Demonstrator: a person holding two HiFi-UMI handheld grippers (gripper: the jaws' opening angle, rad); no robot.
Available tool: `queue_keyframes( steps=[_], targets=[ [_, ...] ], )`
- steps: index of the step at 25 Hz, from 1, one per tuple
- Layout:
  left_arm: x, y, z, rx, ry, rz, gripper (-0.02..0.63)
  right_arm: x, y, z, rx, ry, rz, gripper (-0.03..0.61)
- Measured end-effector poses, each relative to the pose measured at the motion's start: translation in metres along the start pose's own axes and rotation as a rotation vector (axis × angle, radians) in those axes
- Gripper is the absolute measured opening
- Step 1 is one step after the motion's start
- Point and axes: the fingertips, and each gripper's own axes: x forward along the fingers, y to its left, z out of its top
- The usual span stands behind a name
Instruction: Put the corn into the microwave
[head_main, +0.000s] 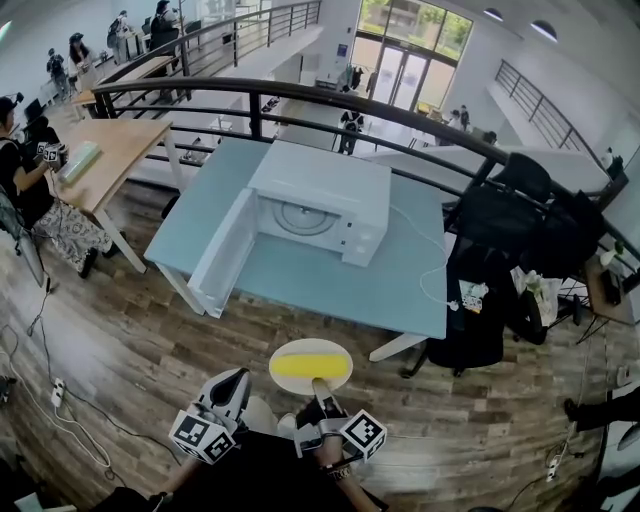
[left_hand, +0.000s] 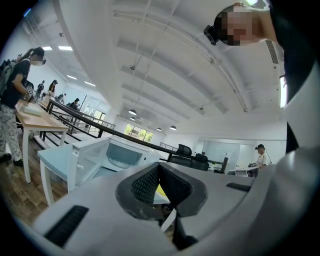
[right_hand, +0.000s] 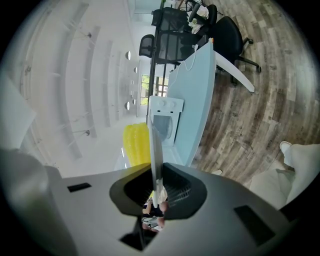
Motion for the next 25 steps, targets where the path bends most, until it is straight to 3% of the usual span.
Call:
queue_keyframes(
  steps=[12,25],
  targets=[
    [0.02,0.008,0.002,0.015,0.006,0.001,0.003,0.012,-0.004,0.016,0.018,-0.026,-0.028,0.035],
    [0.086,0.033,0.006,0.0,0.009,-0.039,0.003,0.051,-0.008,0.055,0.009,-0.063,-0.043,0.035]
  ],
)
